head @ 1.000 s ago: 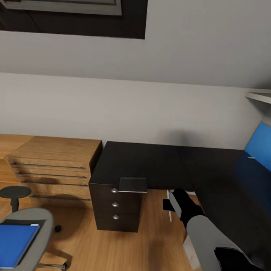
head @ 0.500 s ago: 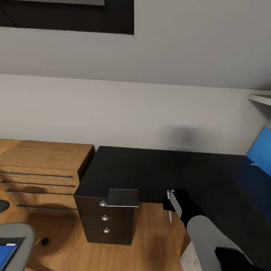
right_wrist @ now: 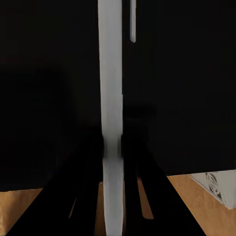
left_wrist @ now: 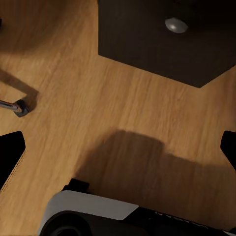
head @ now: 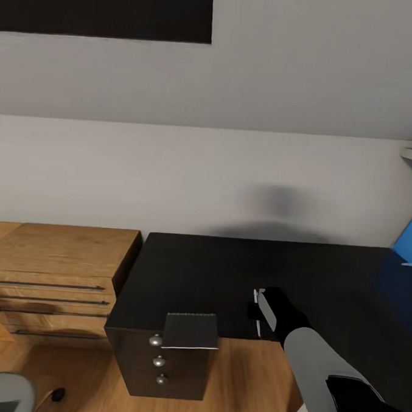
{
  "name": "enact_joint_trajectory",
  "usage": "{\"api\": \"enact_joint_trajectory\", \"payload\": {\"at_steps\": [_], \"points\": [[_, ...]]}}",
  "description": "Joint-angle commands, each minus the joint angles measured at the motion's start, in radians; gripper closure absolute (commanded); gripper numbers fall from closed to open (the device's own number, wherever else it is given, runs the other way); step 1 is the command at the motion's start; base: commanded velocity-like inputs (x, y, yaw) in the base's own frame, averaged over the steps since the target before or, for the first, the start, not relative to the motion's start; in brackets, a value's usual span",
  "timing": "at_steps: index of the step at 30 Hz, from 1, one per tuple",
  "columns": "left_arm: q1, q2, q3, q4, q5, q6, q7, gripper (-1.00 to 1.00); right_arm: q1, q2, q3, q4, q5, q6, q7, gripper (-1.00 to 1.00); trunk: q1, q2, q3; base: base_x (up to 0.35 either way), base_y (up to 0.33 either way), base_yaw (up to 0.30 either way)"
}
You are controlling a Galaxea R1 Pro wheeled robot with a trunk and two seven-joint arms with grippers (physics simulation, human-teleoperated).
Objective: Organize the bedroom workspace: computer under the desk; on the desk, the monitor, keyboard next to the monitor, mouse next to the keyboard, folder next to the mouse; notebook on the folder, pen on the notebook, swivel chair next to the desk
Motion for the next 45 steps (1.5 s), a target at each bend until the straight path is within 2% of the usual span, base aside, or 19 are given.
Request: {"api": "enact_joint_trajectory", "payload": {"at_steps": [1, 12, 23, 29, 43, 45], "points": [[0.000, 0.000, 0.000, -0.001, 0.010, 0.000, -0.004, -1.00, -0.001, 0.001, -0.007, -0.001, -0.005, 0.003, -0.007, 1.00, 0.001, -0.001, -0.001, 0.335, 0.164, 0.000], [0.000, -0.001, 0.000, -0.001, 0.010, 0.000, -0.005, -1.00, -0.001, 0.000, -0.006, 0.038, -0.004, -0.078, -0.005, 1.00, 0.001, -0.001, -0.001, 0.190, 0.047, 0.000], [0.000, -0.001, 0.000, -0.001, 0.012, -0.001, -0.006, -1.00, -0.001, -0.003, -0.006, 0.047, -0.004, -0.105, -0.007, 1.00, 0.001, -0.001, -0.001, 0.029, 0.001, 0.000], [0.000, -0.001, 0.000, -0.002, 0.012, -0.001, -0.006, -1.00, -0.001, -0.010, -0.005, 0.069, -0.005, -0.144, -0.007, 1.00, 0.024, -0.043, -0.020, 0.000, 0.000, 0.000], [0.000, -0.001, 0.000, -0.002, 0.012, 0.000, -0.002, -1.00, -0.001, -0.011, -0.005, 0.076, -0.005, -0.144, -0.008, 1.00, 0.077, -0.141, -0.064, 0.000, 0.000, 0.000], [0.000, -0.001, 0.000, -0.001, 0.012, 0.000, -0.002, -1.00, -0.001, -0.011, -0.005, 0.076, -0.005, -0.143, -0.008, 1.00, 0.077, -0.141, -0.064, 0.000, 0.000, 0.000]]}}
